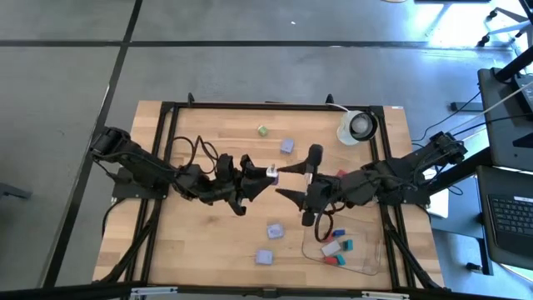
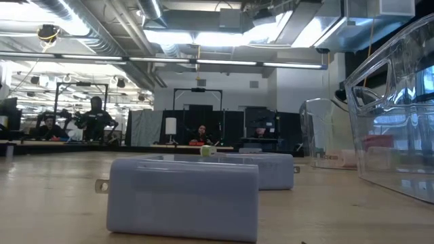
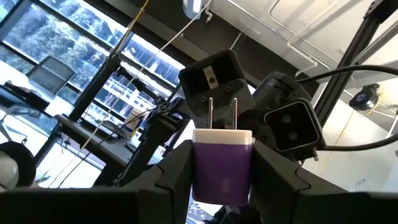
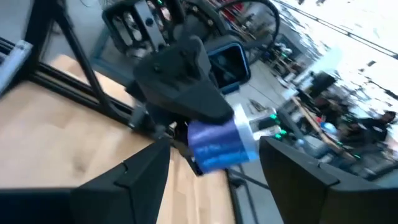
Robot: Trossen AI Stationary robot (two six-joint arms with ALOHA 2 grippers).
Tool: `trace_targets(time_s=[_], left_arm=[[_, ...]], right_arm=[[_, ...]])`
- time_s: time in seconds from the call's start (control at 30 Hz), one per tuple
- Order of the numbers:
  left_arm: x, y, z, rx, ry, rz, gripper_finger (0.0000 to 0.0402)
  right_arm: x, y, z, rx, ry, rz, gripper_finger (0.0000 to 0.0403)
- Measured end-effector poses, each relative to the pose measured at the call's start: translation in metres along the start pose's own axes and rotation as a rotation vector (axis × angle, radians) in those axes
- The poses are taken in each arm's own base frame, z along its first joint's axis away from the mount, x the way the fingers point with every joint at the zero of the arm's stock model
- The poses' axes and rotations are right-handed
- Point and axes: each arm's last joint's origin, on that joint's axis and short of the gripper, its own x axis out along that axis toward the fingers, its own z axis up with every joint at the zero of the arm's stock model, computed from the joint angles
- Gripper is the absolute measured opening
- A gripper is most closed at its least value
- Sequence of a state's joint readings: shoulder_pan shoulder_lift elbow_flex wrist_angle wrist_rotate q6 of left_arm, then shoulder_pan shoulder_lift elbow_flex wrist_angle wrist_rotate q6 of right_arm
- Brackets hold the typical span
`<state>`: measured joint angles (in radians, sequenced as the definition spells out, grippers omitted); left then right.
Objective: Pick & Place Office items
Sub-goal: Put the dark blue charger adapter into the top transparent bin
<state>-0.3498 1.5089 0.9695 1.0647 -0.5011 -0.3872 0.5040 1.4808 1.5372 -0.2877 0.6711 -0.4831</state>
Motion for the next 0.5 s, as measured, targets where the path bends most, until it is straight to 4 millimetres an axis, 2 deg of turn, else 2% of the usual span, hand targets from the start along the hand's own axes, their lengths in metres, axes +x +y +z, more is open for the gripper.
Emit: trace_targets(time_s=[0.37,0.5], left_arm=[[0.0013,0.0023,0.0014,-0.021,-0.01,0.003,0.013],[0.0018,0.0042,0.0017,-0.018,-0.014,0.014,0.013]], right_arm=[[0.0054,-0.0035,-0.0001,0.042,-0.022,0.004,0.0247],[0.0103,-0.0029,-0.0021,0.051,-0.008,-0.01,0.0236]])
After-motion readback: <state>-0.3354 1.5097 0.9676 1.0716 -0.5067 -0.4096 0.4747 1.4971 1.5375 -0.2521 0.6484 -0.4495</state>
